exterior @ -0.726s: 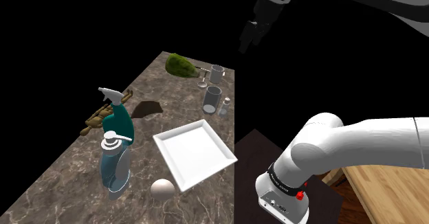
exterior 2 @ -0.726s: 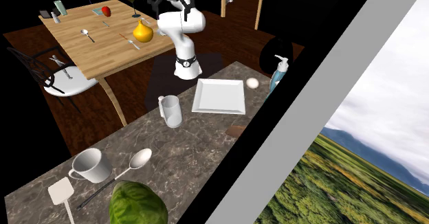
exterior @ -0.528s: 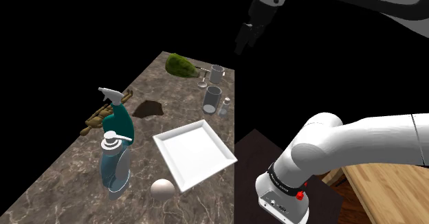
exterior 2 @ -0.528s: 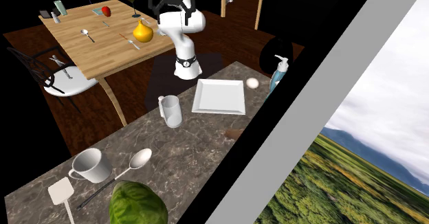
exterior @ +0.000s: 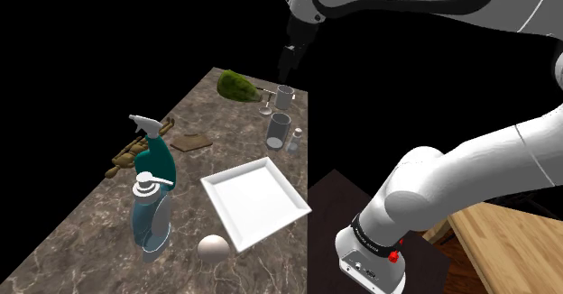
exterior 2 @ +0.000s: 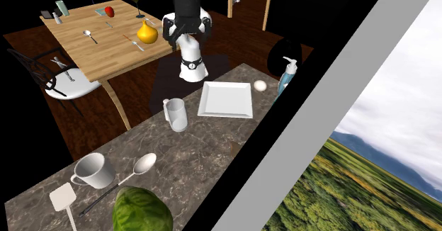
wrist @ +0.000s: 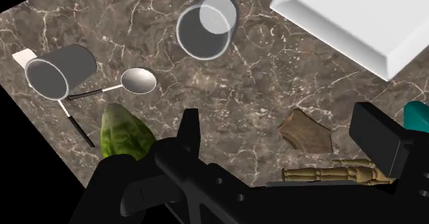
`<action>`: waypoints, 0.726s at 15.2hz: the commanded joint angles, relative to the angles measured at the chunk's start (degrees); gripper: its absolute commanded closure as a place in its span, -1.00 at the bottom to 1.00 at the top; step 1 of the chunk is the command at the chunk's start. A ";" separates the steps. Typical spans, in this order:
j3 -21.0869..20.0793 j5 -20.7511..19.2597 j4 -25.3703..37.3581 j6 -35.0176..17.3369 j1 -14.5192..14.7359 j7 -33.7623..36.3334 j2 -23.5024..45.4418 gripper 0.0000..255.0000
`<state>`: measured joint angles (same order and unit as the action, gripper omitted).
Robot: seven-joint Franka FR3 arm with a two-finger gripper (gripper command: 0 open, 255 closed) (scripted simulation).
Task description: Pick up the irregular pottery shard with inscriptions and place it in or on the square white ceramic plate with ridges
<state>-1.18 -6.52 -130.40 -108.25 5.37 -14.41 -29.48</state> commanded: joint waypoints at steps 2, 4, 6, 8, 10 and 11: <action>-0.01 0.01 1.82 -3.25 1.35 -3.40 6.22 -1.00; -0.16 0.03 3.21 -5.07 2.17 -5.55 10.24 -1.00; -0.41 0.03 4.75 -6.72 2.96 -7.67 14.24 -1.00; -0.77 0.01 6.43 -8.18 3.69 -9.74 18.21 -1.00; -1.22 -0.07 8.24 -9.48 4.38 -11.75 22.15 -1.00; -1.48 -0.13 9.18 -10.07 4.71 -12.73 24.10 -1.00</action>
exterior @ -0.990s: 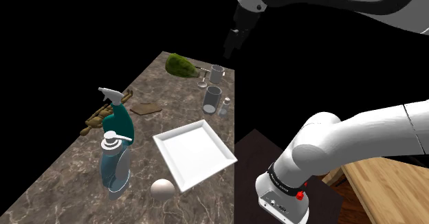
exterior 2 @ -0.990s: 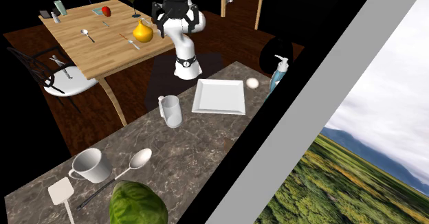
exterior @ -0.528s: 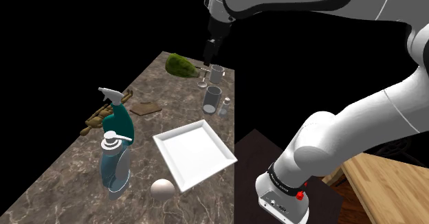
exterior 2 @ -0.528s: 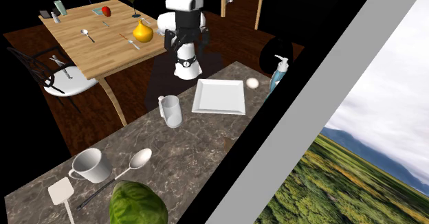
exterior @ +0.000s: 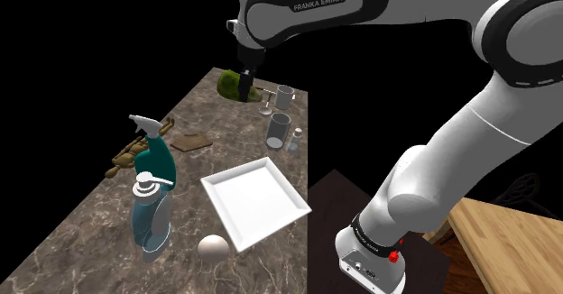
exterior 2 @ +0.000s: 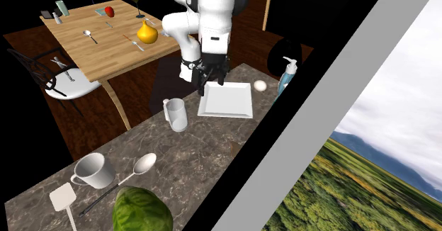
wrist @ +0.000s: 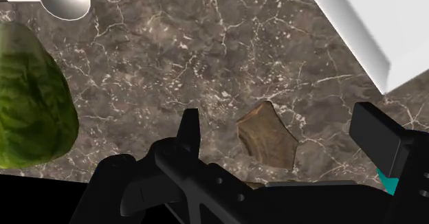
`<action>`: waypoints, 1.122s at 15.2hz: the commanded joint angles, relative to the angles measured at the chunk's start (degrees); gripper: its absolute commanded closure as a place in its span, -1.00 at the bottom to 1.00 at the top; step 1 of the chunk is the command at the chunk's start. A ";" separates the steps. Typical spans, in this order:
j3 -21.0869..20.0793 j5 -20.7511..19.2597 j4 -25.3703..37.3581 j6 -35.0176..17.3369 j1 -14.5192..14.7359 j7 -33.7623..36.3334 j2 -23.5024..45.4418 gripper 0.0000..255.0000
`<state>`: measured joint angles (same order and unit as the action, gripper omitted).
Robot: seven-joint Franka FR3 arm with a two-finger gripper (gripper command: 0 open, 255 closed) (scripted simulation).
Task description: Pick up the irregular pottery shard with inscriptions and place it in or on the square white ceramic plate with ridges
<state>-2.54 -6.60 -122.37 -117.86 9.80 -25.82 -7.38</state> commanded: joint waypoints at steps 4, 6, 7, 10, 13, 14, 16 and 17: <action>-1.33 -0.53 5.17 -2.41 1.55 -5.04 9.72 -1.00; -2.01 -0.92 7.32 -3.16 2.19 -6.78 13.50 -1.00; -2.36 -1.15 8.42 -3.48 2.52 -7.63 15.38 -1.00; -3.42 -2.00 11.82 -4.25 3.55 -10.06 20.94 -1.00; -4.47 -3.06 15.33 -4.75 4.67 -12.37 26.39 -1.00; -4.81 -3.45 16.53 -4.87 5.07 -13.11 28.18 -1.00; -4.99 -3.84 17.08 -5.58 5.35 -13.57 29.80 -1.00; -4.93 -3.95 16.79 -6.23 5.33 -13.50 30.16 -1.00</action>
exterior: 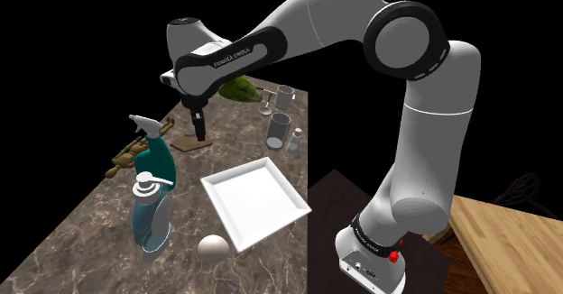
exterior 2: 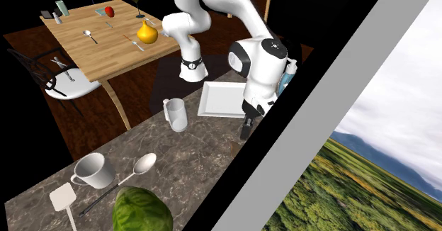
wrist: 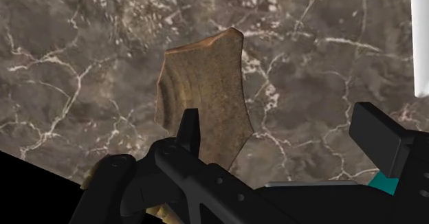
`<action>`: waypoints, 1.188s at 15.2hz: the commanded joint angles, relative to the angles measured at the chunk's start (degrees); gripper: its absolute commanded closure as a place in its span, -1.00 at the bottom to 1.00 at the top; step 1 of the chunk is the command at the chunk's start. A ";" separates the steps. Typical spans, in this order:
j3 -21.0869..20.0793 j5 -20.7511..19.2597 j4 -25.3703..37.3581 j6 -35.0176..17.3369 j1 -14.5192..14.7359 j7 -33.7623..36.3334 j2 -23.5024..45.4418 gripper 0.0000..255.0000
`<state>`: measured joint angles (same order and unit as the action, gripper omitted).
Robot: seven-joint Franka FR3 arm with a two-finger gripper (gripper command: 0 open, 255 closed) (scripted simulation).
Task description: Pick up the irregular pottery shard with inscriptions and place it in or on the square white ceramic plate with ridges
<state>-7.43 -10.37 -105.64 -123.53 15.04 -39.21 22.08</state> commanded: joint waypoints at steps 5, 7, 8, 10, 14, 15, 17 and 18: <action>0.30 -0.76 -1.21 -3.73 0.03 0.26 2.61 -1.00; 0.34 -0.83 -1.34 -4.09 0.02 0.30 2.85 -1.00; 0.34 -0.83 -1.33 -4.09 0.02 0.30 2.85 -1.00; 0.34 -0.83 -1.33 -4.09 0.02 0.30 2.85 -1.00; 0.34 -0.83 -1.33 -4.09 0.02 0.30 2.85 1.00; 0.34 -0.83 -1.33 -4.09 0.02 0.30 2.85 1.00; 0.34 -0.83 -1.33 -4.09 0.02 0.30 2.85 1.00; 0.34 -0.83 -1.33 -4.09 0.02 0.30 2.85 1.00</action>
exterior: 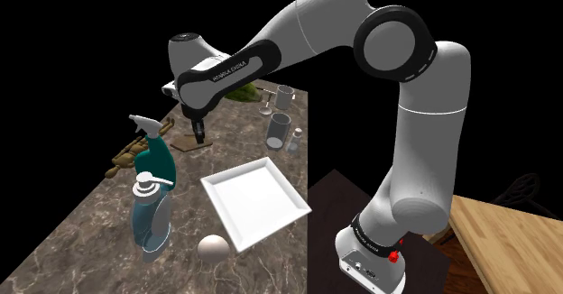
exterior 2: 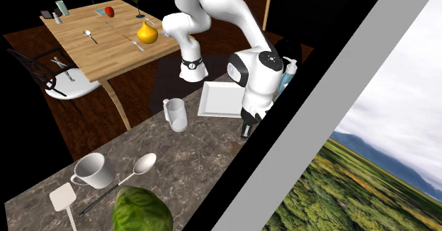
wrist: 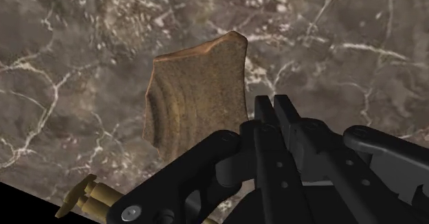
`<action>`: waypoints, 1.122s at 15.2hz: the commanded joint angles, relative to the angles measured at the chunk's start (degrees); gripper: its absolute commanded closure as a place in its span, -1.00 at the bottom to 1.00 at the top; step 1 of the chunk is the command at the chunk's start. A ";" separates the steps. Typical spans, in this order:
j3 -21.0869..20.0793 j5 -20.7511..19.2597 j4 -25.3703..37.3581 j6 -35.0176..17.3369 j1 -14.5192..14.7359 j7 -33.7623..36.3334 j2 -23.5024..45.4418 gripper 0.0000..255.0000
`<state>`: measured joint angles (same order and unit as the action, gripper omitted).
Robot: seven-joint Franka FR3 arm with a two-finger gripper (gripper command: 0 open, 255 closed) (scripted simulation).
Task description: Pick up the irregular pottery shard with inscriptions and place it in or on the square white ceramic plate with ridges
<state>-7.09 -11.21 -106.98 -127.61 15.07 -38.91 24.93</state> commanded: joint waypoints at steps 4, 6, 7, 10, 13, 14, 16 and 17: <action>0.00 0.00 0.00 0.00 0.00 0.00 0.00 1.00; 0.00 0.00 0.00 0.00 0.00 0.00 0.00 -1.00; 0.41 0.89 1.64 0.95 -0.86 -0.19 1.26 -1.00; 1.60 3.46 6.52 3.86 -3.46 -0.59 5.04 -1.00; 1.91 3.80 6.95 3.19 -4.01 -0.54 6.52 -1.00; 1.95 3.73 6.70 2.57 -4.02 -0.49 6.89 -1.00; 2.05 3.59 6.25 1.35 -4.03 -0.40 7.67 -1.00; 2.10 3.52 6.05 0.75 -4.03 -0.36 8.07 -1.00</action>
<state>-5.05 -7.63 -100.84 -126.33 11.07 -39.28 32.56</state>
